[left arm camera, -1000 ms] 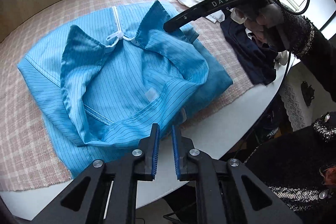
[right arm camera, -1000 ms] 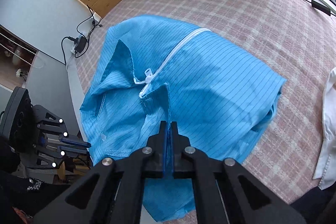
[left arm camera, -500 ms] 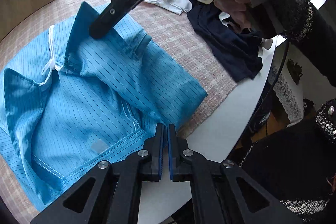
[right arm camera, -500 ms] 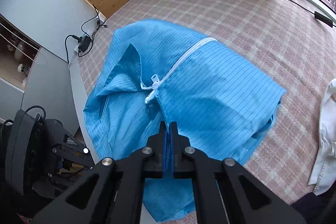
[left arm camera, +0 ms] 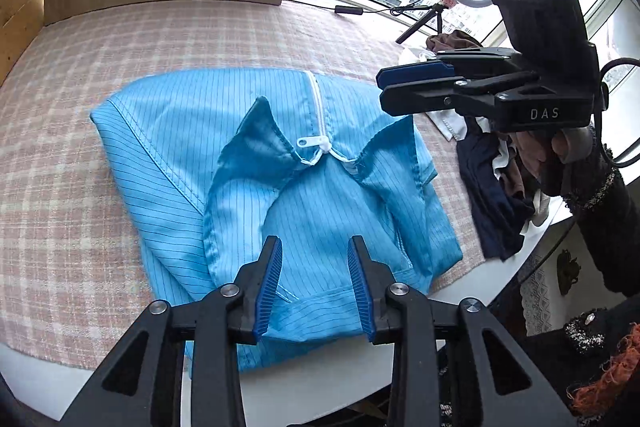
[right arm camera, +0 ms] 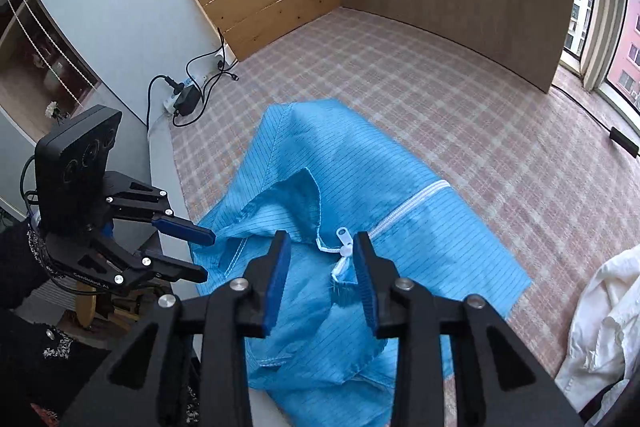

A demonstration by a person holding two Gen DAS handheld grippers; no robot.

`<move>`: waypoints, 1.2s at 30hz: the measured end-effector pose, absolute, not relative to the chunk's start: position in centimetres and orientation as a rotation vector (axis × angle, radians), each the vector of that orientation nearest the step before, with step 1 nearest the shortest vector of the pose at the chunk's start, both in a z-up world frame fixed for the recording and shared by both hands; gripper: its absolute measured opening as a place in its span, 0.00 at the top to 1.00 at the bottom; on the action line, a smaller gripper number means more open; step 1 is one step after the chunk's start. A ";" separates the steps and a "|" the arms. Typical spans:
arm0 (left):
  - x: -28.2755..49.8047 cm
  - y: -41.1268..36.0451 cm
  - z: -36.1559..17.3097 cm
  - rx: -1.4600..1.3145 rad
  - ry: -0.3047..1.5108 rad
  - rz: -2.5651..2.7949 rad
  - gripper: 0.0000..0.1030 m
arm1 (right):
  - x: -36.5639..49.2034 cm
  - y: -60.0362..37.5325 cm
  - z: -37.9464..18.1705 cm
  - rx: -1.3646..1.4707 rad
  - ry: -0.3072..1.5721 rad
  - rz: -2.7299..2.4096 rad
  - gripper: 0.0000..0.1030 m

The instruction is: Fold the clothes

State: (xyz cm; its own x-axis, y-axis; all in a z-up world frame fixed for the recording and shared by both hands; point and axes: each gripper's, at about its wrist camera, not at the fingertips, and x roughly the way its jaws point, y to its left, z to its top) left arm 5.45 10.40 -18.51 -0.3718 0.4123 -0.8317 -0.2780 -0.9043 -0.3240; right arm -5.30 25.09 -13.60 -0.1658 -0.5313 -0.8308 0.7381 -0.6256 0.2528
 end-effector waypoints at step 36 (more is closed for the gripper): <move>4.3 3.9 -19.6 -1.436 -0.327 2.277 0.74 | -9.0 27.3 -13.4 1.319 0.186 -1.955 0.70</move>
